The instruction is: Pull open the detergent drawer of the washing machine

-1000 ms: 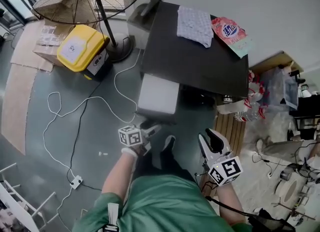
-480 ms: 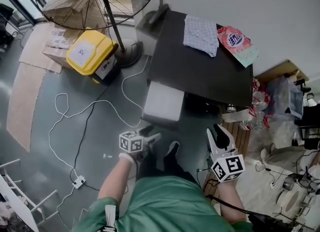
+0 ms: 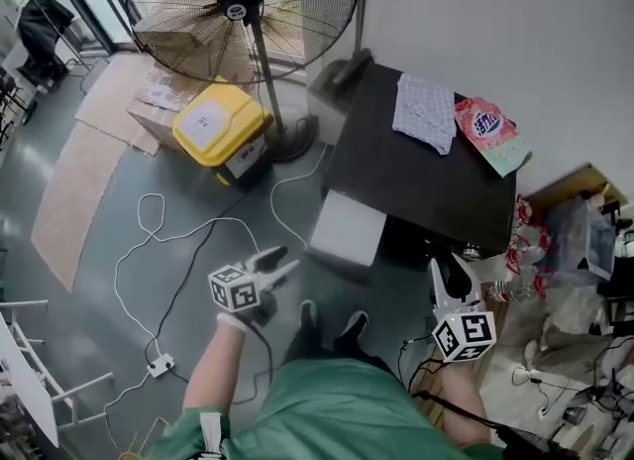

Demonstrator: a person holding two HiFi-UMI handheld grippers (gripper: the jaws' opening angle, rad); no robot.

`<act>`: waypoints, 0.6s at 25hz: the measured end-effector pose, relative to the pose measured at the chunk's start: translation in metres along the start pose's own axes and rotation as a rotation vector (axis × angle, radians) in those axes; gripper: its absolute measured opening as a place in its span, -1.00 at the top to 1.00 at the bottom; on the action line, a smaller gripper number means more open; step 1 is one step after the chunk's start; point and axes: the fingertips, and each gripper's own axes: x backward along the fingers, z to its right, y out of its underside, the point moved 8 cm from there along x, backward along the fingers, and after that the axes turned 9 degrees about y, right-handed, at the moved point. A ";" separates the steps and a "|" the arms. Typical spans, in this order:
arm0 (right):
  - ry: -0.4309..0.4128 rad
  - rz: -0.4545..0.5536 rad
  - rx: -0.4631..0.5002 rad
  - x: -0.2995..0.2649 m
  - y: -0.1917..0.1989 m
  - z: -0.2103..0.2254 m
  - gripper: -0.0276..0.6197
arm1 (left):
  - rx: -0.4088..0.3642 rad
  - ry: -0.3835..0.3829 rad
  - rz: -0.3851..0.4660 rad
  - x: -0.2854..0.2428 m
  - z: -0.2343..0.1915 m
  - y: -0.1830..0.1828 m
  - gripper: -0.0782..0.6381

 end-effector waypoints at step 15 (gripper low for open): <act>0.027 0.149 0.046 -0.005 -0.061 -0.002 0.55 | -0.286 -0.286 0.222 0.005 0.079 -0.136 0.24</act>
